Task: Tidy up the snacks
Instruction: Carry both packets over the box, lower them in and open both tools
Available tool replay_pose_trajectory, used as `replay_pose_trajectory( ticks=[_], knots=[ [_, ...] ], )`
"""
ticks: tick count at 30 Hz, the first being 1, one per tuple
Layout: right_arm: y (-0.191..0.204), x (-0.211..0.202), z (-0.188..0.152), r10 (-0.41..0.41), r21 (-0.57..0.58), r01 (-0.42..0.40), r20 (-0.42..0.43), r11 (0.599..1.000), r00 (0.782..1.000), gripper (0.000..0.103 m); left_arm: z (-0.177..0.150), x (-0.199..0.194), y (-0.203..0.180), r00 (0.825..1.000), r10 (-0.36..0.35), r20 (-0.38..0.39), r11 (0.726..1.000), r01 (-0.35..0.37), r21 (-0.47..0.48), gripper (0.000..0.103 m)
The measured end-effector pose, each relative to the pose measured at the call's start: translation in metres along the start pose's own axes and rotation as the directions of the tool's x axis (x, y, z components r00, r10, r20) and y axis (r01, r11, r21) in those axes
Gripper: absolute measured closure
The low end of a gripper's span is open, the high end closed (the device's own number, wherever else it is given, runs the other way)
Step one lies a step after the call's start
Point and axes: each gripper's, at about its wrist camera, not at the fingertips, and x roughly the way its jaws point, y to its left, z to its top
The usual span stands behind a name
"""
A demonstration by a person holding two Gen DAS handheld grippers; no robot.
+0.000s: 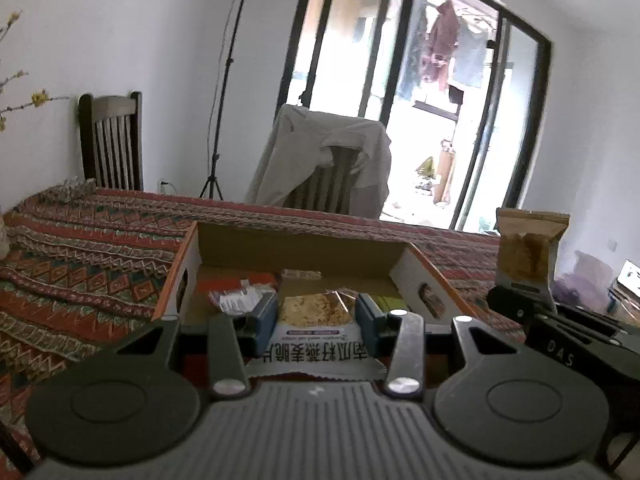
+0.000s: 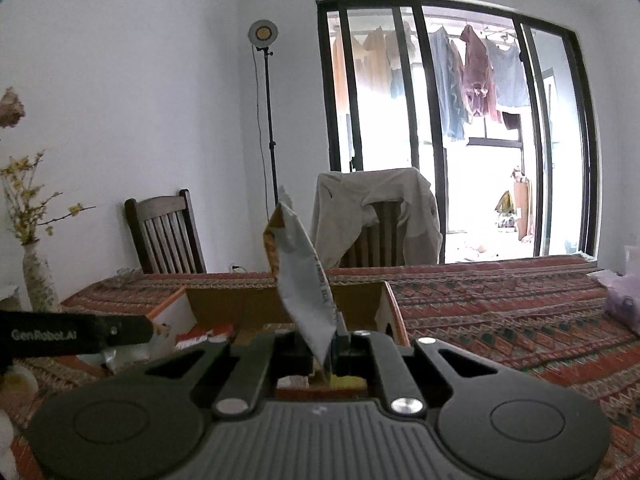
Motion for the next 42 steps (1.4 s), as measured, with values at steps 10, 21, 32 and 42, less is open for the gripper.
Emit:
replay_pose_trajectory(
  ticks=[10,21,32,42],
  knots=[
    [0.001,0.08,0.007,-0.002,0.015,0.003,-0.019,1.0,1.0,0.095,0.012,0.063,0.03,0.997,0.075,0.016,0.994,-0.074,-0.075,0.059],
    [0.0,0.093,-0.014,0.005,-0.019,-0.007,-0.102,1.0,0.995,0.095,-0.004,0.092,0.045,0.993,0.113,-0.032,0.992,-0.115,-0.046,0.059],
    [-0.006,0.092,-0.018,-0.022,0.028,0.026,-0.124,0.999,0.992,0.04,-0.008,0.083,0.041,0.993,0.114,0.034,0.993,-0.113,-0.043,0.001],
    [-0.005,0.089,-0.016,-0.053,0.014,0.055,-0.11,0.998,0.992,0.0,-0.006,0.082,0.048,0.994,0.108,0.009,0.989,-0.107,-0.099,0.0]
  ],
)
